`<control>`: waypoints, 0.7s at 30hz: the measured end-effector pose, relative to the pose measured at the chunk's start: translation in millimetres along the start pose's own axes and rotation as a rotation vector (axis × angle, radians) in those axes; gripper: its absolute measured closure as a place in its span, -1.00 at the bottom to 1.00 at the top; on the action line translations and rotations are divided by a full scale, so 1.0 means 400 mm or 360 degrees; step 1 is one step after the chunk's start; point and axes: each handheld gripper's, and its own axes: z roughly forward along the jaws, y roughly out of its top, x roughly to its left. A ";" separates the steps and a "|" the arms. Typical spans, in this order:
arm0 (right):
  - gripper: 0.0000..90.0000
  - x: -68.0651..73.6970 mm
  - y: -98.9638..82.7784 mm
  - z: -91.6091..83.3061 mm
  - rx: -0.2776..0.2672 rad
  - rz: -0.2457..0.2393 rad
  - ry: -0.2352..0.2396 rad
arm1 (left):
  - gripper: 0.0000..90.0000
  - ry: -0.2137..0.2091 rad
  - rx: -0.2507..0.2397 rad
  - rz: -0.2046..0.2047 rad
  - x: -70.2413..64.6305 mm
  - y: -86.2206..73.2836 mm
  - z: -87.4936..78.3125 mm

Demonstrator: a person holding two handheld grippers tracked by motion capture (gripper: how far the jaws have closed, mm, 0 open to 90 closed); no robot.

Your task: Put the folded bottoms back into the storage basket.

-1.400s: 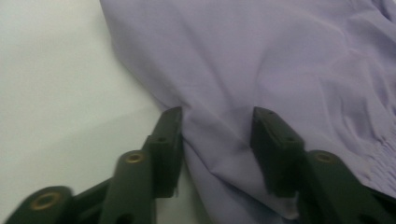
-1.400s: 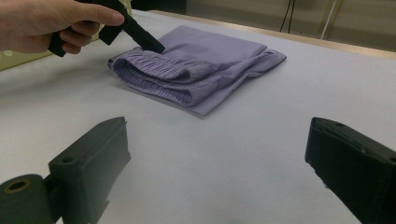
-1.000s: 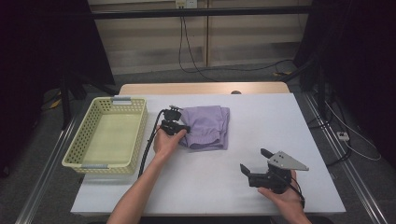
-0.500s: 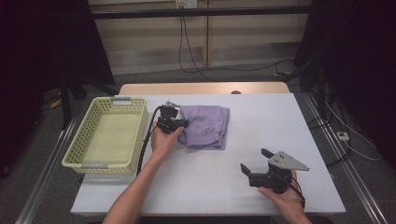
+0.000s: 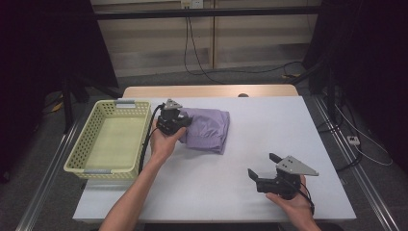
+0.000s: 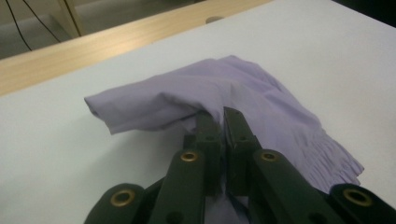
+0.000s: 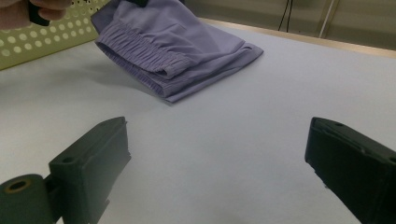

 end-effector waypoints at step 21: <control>-0.87 0.002 0.000 -0.002 0.0001 -0.0003 0.0004 | 0.92 0.0054 -0.0118 0.0091 -0.006 0.014 -0.115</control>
